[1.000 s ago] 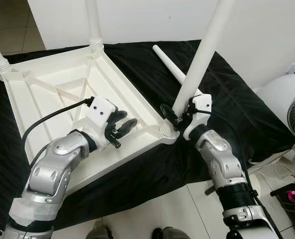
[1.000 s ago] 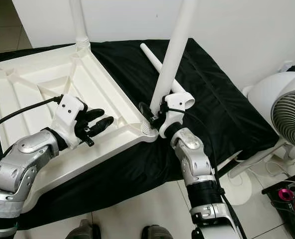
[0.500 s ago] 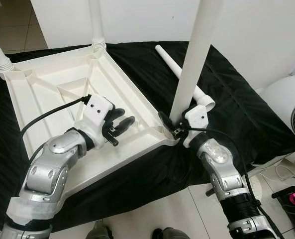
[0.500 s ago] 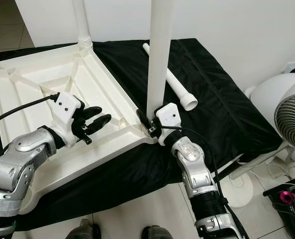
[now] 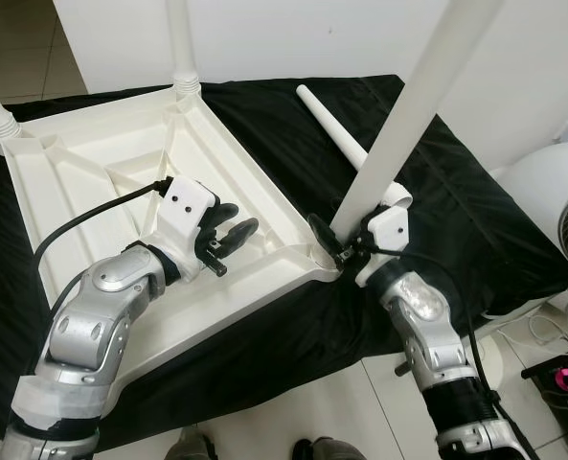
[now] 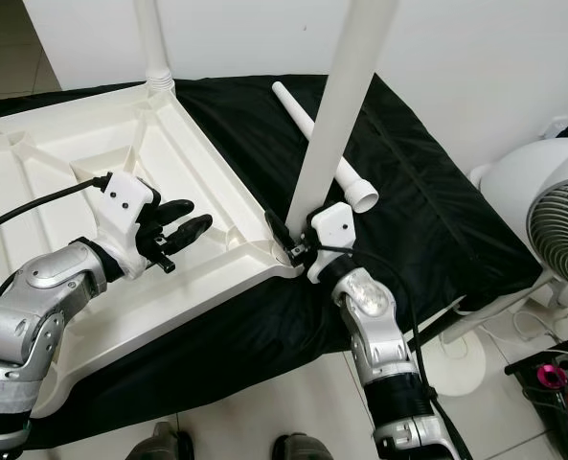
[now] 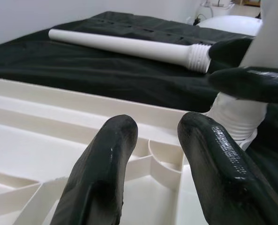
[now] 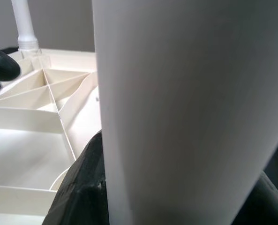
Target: Building children table
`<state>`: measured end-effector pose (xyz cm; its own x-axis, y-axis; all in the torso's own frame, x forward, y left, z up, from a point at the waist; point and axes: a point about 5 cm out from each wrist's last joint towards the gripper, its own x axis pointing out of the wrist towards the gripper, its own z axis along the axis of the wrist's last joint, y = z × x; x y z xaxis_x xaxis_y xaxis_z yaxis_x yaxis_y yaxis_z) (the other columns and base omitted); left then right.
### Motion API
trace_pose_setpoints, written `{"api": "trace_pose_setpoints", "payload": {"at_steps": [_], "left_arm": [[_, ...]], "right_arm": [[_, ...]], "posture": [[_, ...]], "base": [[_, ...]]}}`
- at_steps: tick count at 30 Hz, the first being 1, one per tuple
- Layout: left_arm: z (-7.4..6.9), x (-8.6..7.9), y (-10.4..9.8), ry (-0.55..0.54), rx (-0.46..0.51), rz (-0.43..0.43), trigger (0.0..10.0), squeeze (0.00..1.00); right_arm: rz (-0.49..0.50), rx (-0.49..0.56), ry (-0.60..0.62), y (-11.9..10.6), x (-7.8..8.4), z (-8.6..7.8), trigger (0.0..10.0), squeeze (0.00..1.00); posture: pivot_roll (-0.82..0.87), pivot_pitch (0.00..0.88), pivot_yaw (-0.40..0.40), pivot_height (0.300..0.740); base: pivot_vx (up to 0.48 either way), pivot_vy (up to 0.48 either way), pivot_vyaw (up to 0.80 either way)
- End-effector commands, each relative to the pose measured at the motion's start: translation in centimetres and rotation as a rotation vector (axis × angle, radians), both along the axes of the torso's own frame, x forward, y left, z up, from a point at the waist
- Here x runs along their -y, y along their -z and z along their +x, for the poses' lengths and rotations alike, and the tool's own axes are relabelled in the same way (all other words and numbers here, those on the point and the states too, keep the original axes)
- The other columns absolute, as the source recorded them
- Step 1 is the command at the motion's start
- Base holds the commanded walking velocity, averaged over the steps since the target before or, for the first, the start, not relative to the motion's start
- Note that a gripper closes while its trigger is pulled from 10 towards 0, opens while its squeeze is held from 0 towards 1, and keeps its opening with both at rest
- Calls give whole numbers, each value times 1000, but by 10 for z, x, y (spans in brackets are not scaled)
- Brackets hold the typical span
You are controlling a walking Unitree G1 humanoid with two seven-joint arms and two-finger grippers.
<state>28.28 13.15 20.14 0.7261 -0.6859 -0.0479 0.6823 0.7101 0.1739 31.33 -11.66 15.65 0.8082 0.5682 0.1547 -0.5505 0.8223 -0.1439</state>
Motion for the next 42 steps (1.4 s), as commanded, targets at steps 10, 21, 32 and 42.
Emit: {"api": "trace_pose_setpoints", "payload": {"at_steps": [10,21,32,42], "left_arm": [[3,-4,-3,-52,28,5,10000,0],[2,-4,-4,-61,33,0,10000,0],[2,-5,-4,-65,33,0,10000,0],[3,-3,-5,-54,35,0,10000,0]], "right_arm": [[-131,-216,-70,26,4,8,10000,0],[-129,-264,-48,29,3,13,10000,0],[-36,-209,126,27,-11,8,10000,0],[131,-211,419,21,-23,13,10000,0]], "posture": [[-35,103,-38,740],[-31,105,-46,740],[-31,107,-47,740],[-27,89,-49,740]], "base": [[0,0,0],[0,0,0],[0,0,0],[0,0,0]]}}
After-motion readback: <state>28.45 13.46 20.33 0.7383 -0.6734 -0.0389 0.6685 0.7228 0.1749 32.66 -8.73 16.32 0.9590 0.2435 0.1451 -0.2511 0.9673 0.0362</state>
